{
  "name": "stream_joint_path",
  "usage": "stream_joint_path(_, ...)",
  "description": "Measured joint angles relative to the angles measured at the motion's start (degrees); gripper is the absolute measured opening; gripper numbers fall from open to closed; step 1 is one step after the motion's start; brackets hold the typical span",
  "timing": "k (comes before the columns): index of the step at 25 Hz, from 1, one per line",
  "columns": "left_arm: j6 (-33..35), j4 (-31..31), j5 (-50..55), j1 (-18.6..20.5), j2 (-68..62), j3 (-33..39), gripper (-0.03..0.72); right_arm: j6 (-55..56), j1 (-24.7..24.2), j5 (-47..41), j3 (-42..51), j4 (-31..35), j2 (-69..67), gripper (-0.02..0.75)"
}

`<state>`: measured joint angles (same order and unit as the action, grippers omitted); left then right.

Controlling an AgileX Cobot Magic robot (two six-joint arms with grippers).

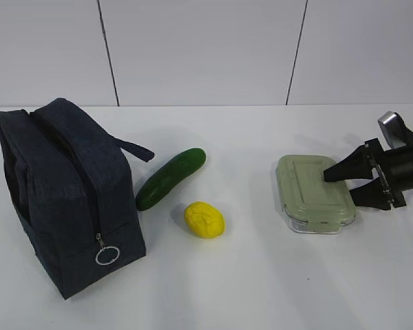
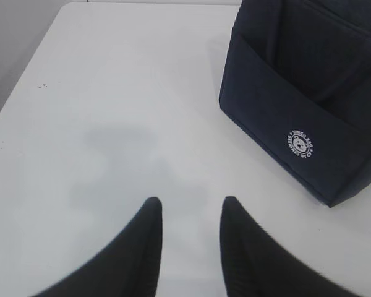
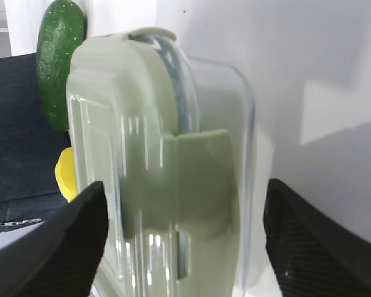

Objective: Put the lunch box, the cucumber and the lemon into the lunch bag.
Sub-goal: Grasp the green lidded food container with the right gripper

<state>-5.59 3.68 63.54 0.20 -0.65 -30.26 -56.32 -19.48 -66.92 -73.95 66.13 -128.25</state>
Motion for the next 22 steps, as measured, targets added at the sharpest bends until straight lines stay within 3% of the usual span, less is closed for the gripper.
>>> stream_joint_path(22, 0.0, 0.0, 0.0, 0.0, 0.0, 0.0, 0.239, 0.0, 2.38, 0.0, 0.0, 0.0, 0.0, 0.589)
